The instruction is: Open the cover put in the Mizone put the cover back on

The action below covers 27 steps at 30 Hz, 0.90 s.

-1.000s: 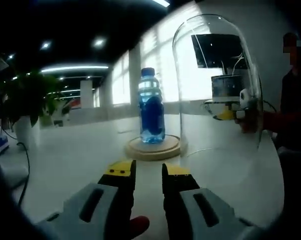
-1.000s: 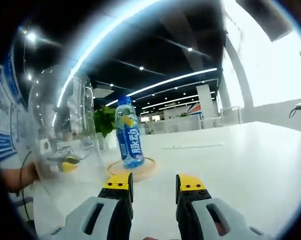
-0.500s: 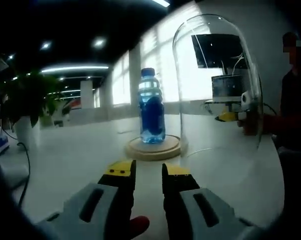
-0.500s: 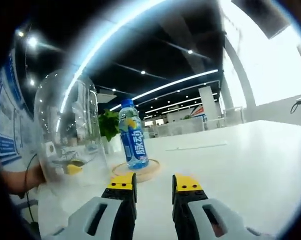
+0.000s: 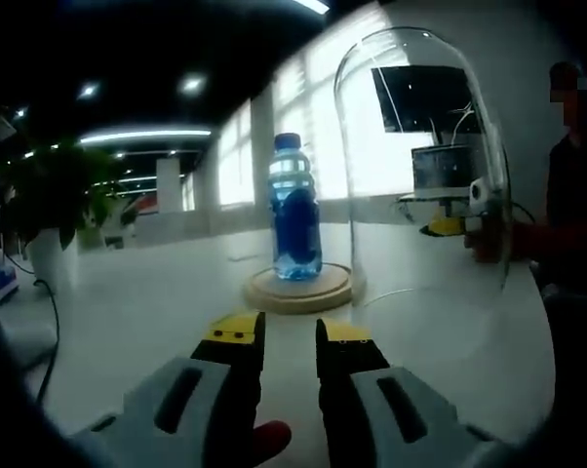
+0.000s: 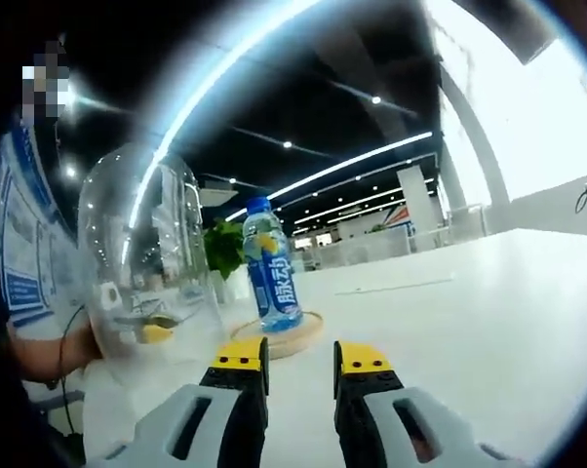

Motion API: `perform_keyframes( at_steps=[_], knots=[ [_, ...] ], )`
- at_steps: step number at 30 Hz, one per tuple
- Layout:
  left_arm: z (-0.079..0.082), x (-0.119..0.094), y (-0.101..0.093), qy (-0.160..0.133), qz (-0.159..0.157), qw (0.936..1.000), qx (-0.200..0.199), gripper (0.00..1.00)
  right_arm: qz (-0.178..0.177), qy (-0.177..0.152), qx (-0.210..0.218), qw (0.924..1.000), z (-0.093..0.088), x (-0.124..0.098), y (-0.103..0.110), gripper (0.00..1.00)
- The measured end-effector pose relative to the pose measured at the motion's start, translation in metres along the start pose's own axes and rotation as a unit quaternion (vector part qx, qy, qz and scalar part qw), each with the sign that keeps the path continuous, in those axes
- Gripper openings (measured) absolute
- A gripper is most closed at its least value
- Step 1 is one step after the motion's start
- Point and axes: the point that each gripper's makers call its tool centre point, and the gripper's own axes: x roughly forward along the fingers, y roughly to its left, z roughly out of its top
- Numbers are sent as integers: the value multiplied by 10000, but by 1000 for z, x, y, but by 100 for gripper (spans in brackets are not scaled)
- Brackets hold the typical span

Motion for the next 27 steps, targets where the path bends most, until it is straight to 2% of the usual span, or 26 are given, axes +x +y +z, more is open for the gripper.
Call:
perform_keyframes(
  at_steps=[4,11,21,24,27],
  knots=[
    [-1,-1,-1,38,-18,10000,-76,16,170,30,-217,9996,-2,0,8,17],
    [0,-2,1,-14,-35,9998,-208,16,218,196,-676,9973,-9,2,19,17],
    [5,-3,-6,-102,-214,9989,-403,18,185,177,-764,9968,-7,2,19,17],
    [16,-6,-20,-350,-534,9971,-410,21,410,208,-943,9945,-9,3,29,18],
    [22,-9,-27,-485,-726,9949,-505,22,695,200,-934,9930,-9,4,39,20]
  ],
)
